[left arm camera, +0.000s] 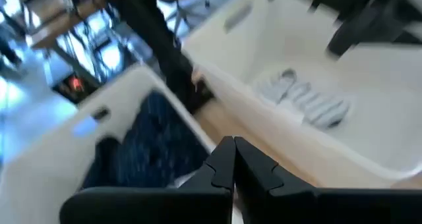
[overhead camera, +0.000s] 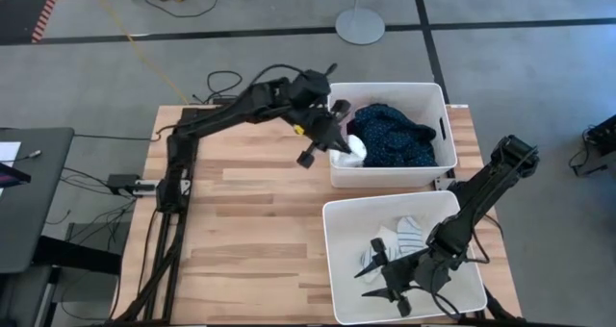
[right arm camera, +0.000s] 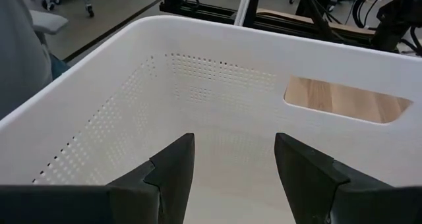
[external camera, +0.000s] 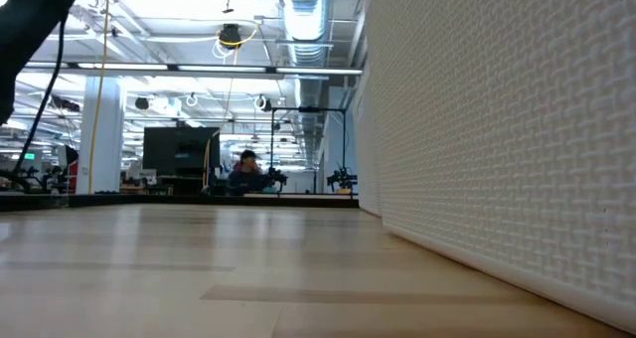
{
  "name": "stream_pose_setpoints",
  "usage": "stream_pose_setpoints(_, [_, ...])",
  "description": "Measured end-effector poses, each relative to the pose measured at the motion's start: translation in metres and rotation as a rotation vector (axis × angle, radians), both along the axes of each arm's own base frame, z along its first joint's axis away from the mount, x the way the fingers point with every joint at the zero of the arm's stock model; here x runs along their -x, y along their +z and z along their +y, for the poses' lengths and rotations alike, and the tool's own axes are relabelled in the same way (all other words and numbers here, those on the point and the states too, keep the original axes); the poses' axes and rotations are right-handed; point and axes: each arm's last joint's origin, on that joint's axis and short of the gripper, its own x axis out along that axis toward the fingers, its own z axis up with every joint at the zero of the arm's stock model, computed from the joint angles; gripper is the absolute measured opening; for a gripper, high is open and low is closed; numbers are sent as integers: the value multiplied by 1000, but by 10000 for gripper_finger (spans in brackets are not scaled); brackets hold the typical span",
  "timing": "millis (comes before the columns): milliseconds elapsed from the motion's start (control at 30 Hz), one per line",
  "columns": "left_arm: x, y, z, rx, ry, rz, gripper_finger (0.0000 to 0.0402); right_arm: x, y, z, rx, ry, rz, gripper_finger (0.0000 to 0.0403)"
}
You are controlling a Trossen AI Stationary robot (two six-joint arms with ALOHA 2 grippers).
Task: Sort clothes
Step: Put the white socks into the top white laundry bin
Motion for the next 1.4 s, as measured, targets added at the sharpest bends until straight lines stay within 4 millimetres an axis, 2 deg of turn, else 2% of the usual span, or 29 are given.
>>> stream_pose_setpoints(233, [12,30,-48,-7,-111,-116,0,0,0,-1,13,-24,-11,228])
stream_pose_setpoints(300, [12,33,-57,-35,-76,-119,0,0,0,-1,5,-28,-8,228])
stream_pose_setpoints(367, [12,31,-58,-48,-8,-94,5,0,0,-1,-11,-35,-4,228])
stream_pose_setpoints(433, [8,23,-51,-69,69,-49,25,0,0,-1,-20,-38,-2,228])
stream_pose_setpoints(500, [4,11,-38,-69,133,22,62,0,1,-1,-25,-40,-2,228])
stream_pose_setpoints(733, [-13,-46,27,97,287,275,256,0,1,0,-27,-39,-5,228])
stream_pose_setpoints(800, [-17,-61,41,133,324,320,297,0,1,0,-26,-39,-4,228])
stream_pose_setpoints(867, [-22,-74,52,153,353,350,320,0,1,0,-26,-38,-4,228])
stream_pose_setpoints(933, [-27,-86,59,161,362,375,328,0,1,0,-26,-39,-4,228])
stream_pose_setpoints(1033, [-30,-93,63,142,347,379,321,0,1,0,-27,-39,-4,228])
stream_pose_setpoints(1233, [-28,-96,63,135,321,412,280,0,1,-1,-25,-40,-4,228])
stream_pose_setpoints(1400, [-18,-101,64,145,340,517,249,-3,1,-3,-19,-52,-8,228])
